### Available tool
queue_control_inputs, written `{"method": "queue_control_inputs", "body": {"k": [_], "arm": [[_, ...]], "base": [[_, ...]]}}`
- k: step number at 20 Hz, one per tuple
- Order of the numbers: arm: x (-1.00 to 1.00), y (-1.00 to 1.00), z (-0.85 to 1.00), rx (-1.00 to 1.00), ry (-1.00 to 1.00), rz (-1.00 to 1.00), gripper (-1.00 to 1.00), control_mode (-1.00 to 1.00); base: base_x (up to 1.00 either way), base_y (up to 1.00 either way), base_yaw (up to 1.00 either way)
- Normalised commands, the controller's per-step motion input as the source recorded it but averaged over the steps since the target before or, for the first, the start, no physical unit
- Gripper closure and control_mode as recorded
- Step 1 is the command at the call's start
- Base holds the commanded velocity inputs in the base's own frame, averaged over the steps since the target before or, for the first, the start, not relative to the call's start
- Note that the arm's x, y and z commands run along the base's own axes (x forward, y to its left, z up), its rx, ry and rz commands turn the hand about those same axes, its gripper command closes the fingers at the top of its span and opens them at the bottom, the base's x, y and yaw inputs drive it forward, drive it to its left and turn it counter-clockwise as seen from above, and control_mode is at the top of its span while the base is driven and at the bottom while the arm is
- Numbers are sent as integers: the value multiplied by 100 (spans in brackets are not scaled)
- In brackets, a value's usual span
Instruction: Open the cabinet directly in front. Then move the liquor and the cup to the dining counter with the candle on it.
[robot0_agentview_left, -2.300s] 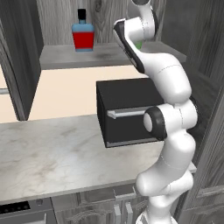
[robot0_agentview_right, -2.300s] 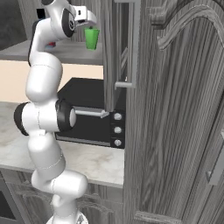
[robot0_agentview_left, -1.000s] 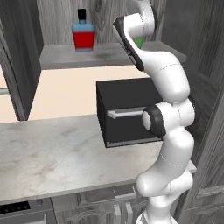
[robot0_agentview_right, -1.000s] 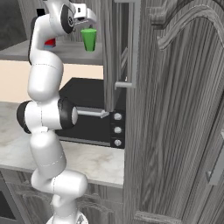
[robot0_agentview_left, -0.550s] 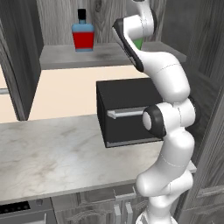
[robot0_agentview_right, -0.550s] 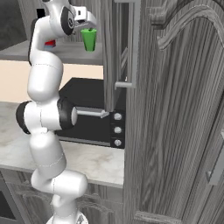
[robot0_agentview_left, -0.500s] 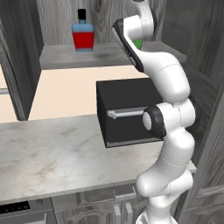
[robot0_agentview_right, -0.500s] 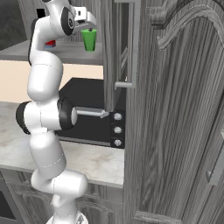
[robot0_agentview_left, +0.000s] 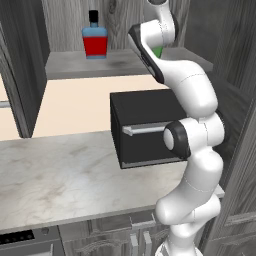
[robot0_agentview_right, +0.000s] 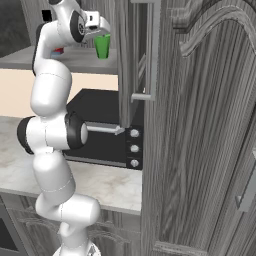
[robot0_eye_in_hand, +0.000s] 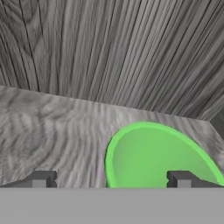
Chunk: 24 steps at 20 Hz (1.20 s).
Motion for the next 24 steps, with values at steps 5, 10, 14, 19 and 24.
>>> {"method": "queue_control_inputs", "body": {"k": [5,10,14,19,24], "arm": [[0,0,-6,0,3,0,-100,-100],[-1,0,-10,0,8,0,100,-100],[-2,0,-9,0,10,0,100,-100],[-1,0,0,0,0,0,100,-100],[-39,10,-10,0,-8,4,100,-100]], "base": [[0,0,0],[0,0,0],[0,0,0],[0,0,0],[0,0,0]]}}
